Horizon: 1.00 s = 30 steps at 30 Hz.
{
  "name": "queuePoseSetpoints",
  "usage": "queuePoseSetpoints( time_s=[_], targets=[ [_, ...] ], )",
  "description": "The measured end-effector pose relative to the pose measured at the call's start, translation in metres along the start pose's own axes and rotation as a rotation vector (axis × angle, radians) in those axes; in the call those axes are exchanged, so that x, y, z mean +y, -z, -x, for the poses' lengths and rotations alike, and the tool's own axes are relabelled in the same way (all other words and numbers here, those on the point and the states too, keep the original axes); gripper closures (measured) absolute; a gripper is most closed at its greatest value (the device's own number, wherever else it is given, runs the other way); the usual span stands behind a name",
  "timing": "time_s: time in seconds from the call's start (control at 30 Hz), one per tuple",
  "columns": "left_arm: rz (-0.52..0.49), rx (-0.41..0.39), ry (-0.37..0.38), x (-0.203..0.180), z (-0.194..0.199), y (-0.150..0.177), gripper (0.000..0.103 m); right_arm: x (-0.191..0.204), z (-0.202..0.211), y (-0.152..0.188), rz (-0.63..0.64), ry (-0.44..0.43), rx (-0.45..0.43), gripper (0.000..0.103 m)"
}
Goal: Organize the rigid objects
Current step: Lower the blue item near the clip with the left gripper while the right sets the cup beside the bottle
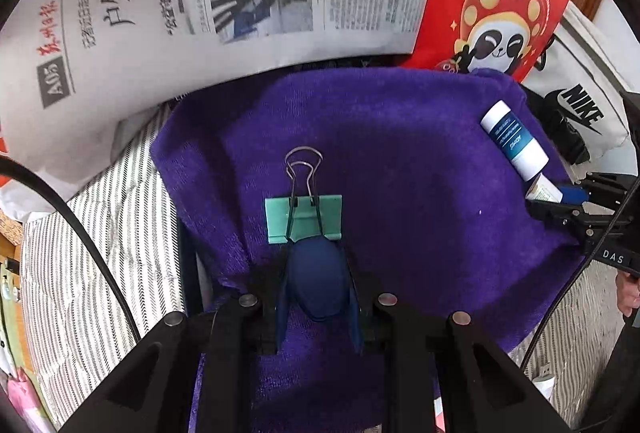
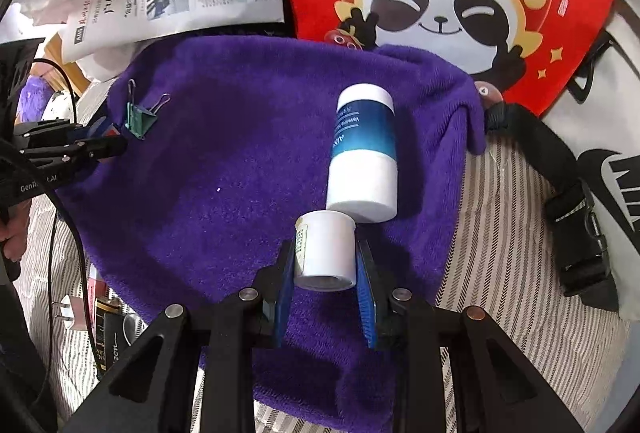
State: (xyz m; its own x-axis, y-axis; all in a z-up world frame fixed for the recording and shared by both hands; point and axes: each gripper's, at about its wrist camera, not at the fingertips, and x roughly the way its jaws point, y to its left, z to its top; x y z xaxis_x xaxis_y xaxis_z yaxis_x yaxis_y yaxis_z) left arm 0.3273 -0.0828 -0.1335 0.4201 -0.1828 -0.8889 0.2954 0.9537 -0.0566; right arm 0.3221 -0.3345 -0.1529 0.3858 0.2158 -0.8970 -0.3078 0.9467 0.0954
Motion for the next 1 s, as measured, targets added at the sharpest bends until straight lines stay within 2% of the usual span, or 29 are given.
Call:
queuePoseSetpoints(
  time_s=[0.33, 0.63, 1.0],
  targets=[
    [-0.015, 0.01, -0.016, -0.003, -0.006, 0.0, 0.081, 0.006, -0.005, 0.002, 0.028, 0.017, 0.006, 0.074],
    [-0.06, 0.01, -0.054, -0.02, -0.007, 0.0, 0.08, 0.005, -0.006, 0.002, 0.045, 0.025, 0.005, 0.074],
    [-0.07, 0.008, -0.054, -0.024, -0.006, 0.001, 0.08, 0.014, -0.007, 0.004, 0.068, 0.045, 0.001, 0.074]
  ],
)
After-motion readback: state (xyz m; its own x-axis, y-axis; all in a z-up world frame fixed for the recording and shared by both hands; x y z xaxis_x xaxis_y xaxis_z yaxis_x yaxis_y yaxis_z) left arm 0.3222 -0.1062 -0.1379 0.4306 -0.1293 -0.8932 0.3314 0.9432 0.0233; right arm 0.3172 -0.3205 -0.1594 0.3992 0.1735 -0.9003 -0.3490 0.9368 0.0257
